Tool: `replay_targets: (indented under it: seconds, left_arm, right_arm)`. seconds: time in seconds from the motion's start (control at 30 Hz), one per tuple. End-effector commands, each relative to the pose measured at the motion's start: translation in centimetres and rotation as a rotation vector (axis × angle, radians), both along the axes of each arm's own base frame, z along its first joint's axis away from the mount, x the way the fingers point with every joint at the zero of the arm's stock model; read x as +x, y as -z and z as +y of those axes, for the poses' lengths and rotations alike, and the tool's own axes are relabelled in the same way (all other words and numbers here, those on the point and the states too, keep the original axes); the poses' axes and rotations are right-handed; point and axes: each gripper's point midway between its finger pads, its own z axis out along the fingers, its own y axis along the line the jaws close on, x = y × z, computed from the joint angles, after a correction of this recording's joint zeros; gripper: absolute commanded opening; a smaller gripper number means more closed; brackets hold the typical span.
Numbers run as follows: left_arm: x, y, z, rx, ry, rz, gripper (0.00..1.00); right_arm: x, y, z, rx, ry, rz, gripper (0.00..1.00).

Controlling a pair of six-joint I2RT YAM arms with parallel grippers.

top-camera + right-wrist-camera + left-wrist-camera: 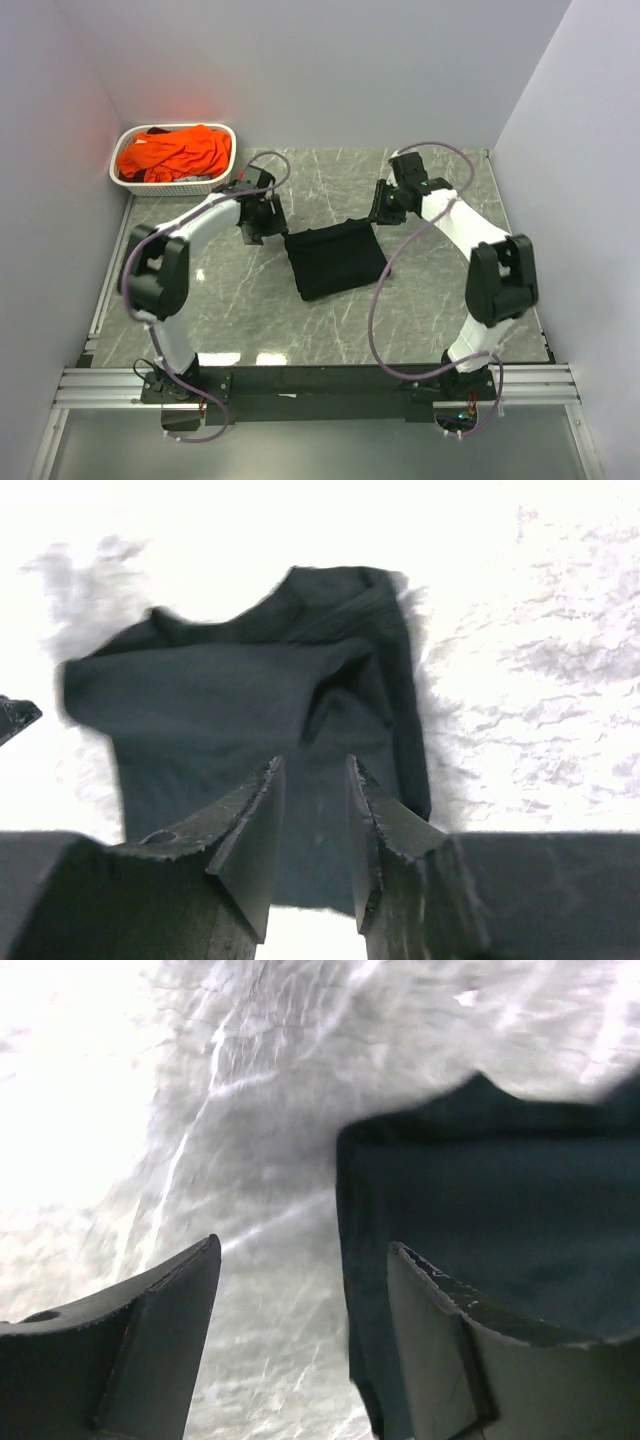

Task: Fold and stack the t-shirts
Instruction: Fold the tshirt

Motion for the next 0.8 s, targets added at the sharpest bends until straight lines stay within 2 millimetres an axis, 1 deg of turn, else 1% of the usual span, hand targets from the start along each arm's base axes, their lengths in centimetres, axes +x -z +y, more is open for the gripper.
replay_targets:
  seconds: [0.0, 0.03, 0.07, 0.1, 0.13, 0.17, 0.2, 0.23, 0.27, 0.3, 0.33, 0.37, 0.4, 0.43, 0.47, 0.5, 0.53, 0.57, 0.6, 0.63, 0.67, 0.7, 0.73, 0.77]
  left_arm:
    - [0.1, -6.2, 0.1, -0.066, 0.02, -0.213, 0.72]
    - [0.2, -7.3, -0.8, -0.113, 0.055, -0.27, 0.72]
    - [-0.3, -9.1, -1.3, -0.152, 0.095, -0.332, 0.71]
    - [-1.5, -8.4, -1.9, -0.17, 0.133, -0.326, 0.69]
    - [-2.3, -8.7, -3.1, -0.223, 0.185, -0.329, 0.67]
    - [-2.3, -9.2, -3.9, -0.252, 0.226, -0.368, 0.59]
    - [-3.3, -8.5, -4.9, -0.269, 0.265, -0.348, 0.58]
    - [-3.8, -8.2, -5.7, -0.29, 0.301, -0.338, 0.55]
    - [-3.9, -7.3, -6.4, -0.289, 0.33, -0.324, 0.54]
    - [-4.3, -6.9, -7.2, -0.293, 0.358, -0.319, 0.53]
    - [-4.4, -6.5, -7.8, -0.302, 0.381, -0.31, 0.52]
    - [-4.2, -5.5, -8.4, -0.303, 0.403, -0.303, 0.48]
    - [-3.9, -5.2, -8.6, -0.305, 0.41, -0.303, 0.47]
    - [-3.6, -4.8, -8.8, -0.301, 0.413, -0.299, 0.46]
    - [-2.7, -4.0, -8.8, -0.271, 0.412, -0.298, 0.45]
    - [-2.1, -3.6, -8.8, -0.249, 0.408, -0.297, 0.44]
    - [-1.5, -3.2, -8.7, -0.231, 0.402, -0.294, 0.43]
    - [-0.9, -1.8, -8.6, -0.203, 0.394, -0.27, 0.42]
    - [0.3, -2.2, -8.7, -0.206, 0.385, -0.287, 0.41]
    - [0.8, -1.9, -8.7, -0.205, 0.376, -0.284, 0.41]
    - [1.2, -1.1, -8.7, -0.205, 0.368, -0.267, 0.41]
    - [2.2, -1.2, -8.4, -0.203, 0.349, -0.275, 0.41]
    - [2.6, -0.9, -8.2, -0.198, 0.335, -0.273, 0.41]
    - [3.0, -0.5, -8.2, -0.196, 0.325, -0.266, 0.41]
  right_arm:
    - [0.5, -5.8, 1.1, 0.108, -0.063, -0.228, 0.39]
    - [0.1, -5.8, 1.5, 0.127, -0.097, -0.241, 0.39]
    - [-0.3, -5.5, 2.0, 0.146, -0.145, -0.253, 0.39]
    - [-1.1, -5.4, 3.1, 0.198, -0.205, -0.244, 0.39]
    - [-1.9, -4.7, 3.7, 0.23, -0.242, -0.225, 0.38]
    - [-1.8, -4.8, 4.3, 0.261, -0.272, -0.247, 0.38]
    - [-2.6, -4.9, 5.4, 0.322, -0.329, -0.238, 0.37]
    - [-3.0, -4.3, 5.7, 0.346, -0.35, -0.227, 0.37]
    - [-2.8, -4.0, 6.2, 0.369, -0.376, -0.235, 0.36]
    - [-3.4, -4.0, 6.9, 0.412, -0.42, -0.222, 0.36]
    - [-3.3, -3.9, 7.1, 0.423, -0.438, -0.22, 0.36]
    - [-3.1, -2.9, 7.3, 0.427, -0.453, -0.203, 0.35]
    - [-3.1, -2.6, 7.5, 0.431, -0.463, -0.194, 0.34]
    - [-2.6, -2.7, 7.6, 0.428, -0.469, -0.201, 0.34]
    - [-2.3, -1.3, 7.6, 0.416, -0.472, -0.173, 0.34]
    - [-1.9, -0.8, 7.6, 0.412, -0.473, -0.164, 0.34]
    - [-1.2, -0.2, 7.6, 0.415, -0.472, -0.152, 0.34]
    - [-0.7, 0.0, 7.6, 0.42, -0.47, -0.149, 0.34]
    - [-0.3, 0.3, 7.5, 0.425, -0.465, -0.144, 0.34]
    - [0.7, 1.0, 7.3, 0.427, -0.453, -0.135, 0.34]
    - [1.1, 1.1, 7.3, 0.437, -0.447, -0.131, 0.34]
    - [1.6, 1.3, 7.1, 0.442, -0.439, -0.128, 0.33]
    - [2.2, 1.9, 7.0, 0.447, -0.431, -0.118, 0.33]
    - [2.8, 1.9, 6.6, 0.464, -0.412, -0.12, 0.33]
